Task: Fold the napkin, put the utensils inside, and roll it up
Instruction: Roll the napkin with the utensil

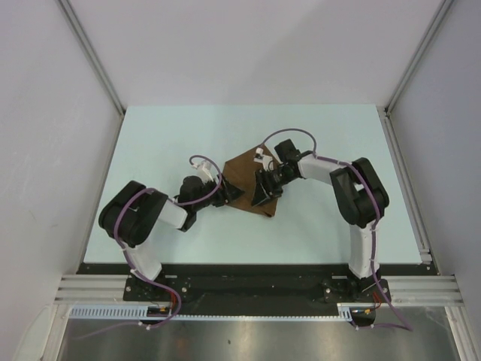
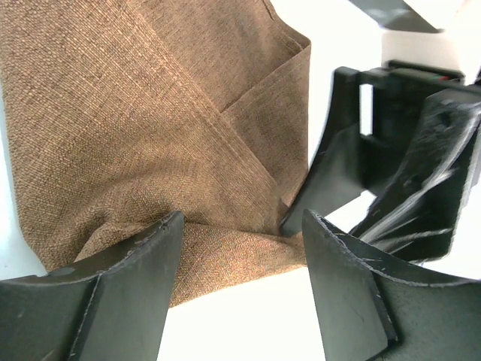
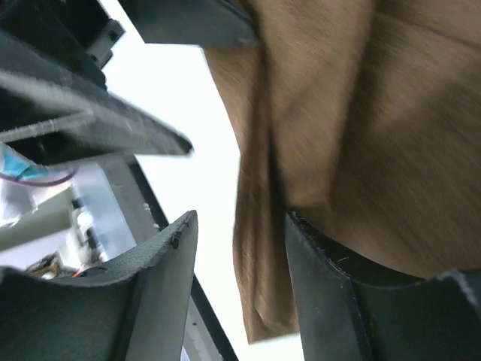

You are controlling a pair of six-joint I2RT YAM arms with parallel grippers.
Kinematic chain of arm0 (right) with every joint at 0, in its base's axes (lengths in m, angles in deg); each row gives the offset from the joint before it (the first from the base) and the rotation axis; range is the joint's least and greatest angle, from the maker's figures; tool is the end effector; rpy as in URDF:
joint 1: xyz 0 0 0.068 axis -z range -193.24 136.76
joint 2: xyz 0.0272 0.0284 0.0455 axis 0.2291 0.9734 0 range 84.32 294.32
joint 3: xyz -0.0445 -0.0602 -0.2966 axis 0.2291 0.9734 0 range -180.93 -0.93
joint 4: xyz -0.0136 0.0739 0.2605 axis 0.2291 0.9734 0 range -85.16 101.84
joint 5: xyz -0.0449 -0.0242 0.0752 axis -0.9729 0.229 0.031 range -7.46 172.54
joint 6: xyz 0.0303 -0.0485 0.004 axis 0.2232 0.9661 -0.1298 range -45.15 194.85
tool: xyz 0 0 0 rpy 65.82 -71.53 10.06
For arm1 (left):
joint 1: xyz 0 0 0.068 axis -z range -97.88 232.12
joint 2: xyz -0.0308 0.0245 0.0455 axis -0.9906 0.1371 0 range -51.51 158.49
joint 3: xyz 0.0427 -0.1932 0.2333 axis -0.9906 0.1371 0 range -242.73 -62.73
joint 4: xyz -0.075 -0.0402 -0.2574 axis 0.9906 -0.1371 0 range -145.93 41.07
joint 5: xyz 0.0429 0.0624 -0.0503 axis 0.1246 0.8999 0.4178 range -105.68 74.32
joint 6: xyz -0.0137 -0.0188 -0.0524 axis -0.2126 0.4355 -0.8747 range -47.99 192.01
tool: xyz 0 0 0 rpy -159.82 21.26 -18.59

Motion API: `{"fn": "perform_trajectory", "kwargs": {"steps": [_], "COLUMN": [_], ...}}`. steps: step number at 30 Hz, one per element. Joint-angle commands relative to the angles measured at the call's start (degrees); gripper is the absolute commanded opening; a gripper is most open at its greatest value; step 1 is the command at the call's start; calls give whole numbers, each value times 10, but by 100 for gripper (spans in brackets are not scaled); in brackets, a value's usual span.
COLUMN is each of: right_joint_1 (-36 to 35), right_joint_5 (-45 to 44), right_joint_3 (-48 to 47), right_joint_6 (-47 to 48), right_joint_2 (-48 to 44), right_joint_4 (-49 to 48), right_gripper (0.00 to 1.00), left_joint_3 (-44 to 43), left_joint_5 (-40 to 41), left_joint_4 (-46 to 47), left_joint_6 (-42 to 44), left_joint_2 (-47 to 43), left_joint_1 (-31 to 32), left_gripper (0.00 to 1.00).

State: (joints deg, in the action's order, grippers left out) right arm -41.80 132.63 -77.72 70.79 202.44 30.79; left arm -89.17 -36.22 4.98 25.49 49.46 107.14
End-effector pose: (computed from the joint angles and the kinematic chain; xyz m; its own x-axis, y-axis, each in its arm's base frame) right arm 0.3631 0.2331 0.1605 -0.8483 -0.4100 -0.3351 -0.5081 0.4521 0.7331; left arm 0.2726 -0.1430 0.1366 -0.7228 -0.4125 -0.5544 0.2457 0.5964 -0.7641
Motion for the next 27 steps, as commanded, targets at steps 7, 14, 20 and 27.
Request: {"fn": "perform_trajectory", "kwargs": {"steps": [7, 14, 20, 27], "right_joint_1": [21, -22, -50, -106], "right_joint_5": [-132, -255, -296, -361], "right_joint_3": [160, 243, 284, 278], "right_joint_6": [19, 1, 7, 39], "right_joint_2": [-157, -249, -327, -312], "right_joint_4": [-99, -220, -300, -277], "right_gripper": [56, 58, 67, 68], "left_joint_3": [14, 11, 5, 1], "left_joint_5": [30, 30, 26, 23], "left_joint_4": [-44, -63, -74, -89], "left_joint_6": [2, 3, 7, 10], "left_joint_2": [30, 24, 22, 15], "left_joint_1": [-1, -1, -1, -1], "left_gripper": [71, 71, 71, 71]}}
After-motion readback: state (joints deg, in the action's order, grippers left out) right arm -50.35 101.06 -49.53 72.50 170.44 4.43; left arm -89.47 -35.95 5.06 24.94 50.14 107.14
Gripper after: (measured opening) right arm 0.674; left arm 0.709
